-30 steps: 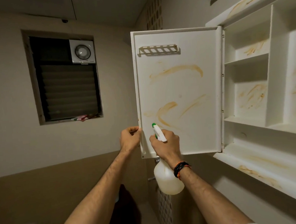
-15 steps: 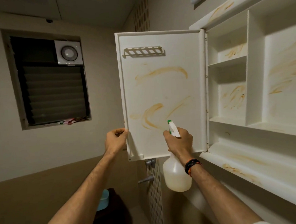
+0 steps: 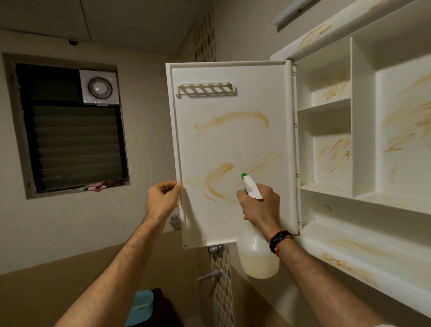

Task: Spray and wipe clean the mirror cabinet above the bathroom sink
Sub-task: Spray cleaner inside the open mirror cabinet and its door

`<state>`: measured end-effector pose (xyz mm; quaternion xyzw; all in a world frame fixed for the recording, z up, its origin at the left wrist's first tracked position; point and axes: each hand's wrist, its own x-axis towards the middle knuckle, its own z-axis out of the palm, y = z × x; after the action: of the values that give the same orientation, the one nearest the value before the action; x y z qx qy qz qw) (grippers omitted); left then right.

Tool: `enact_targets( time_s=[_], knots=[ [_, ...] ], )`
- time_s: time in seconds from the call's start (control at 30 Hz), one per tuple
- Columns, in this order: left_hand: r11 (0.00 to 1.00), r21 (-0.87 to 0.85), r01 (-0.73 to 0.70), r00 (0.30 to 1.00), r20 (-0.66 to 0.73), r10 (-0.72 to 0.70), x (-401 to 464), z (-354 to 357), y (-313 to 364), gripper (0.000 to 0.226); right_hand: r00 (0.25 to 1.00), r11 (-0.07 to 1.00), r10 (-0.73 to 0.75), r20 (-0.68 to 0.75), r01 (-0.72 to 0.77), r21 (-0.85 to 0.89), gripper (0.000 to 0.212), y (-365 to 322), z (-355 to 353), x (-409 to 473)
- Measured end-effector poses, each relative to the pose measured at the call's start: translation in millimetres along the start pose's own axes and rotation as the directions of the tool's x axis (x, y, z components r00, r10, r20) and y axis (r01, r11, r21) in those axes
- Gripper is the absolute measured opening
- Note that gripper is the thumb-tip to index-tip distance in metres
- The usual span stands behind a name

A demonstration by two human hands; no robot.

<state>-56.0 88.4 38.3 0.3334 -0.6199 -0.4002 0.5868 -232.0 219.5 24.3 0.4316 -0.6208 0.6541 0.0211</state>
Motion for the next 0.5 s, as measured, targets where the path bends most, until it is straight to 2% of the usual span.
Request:
enact_targets(
  time_s=[0.27, 0.5],
  knots=[
    [0.994, 0.038, -0.103, 0.992, -0.062, 0.105, 41.1, 4.2, 65.2, 0.018, 0.988, 0.99, -0.139, 0.065, 0.136, 0.041, 0.027, -63.2, 44.8, 13.4],
    [0.991, 0.073, -0.112, 0.99, -0.073, 0.117, 51.5, 7.4, 71.4, 0.017, 0.989, 0.99, -0.141, 0.043, 0.14, 0.019, 0.03, -87.4, 65.2, 27.2]
  ],
)
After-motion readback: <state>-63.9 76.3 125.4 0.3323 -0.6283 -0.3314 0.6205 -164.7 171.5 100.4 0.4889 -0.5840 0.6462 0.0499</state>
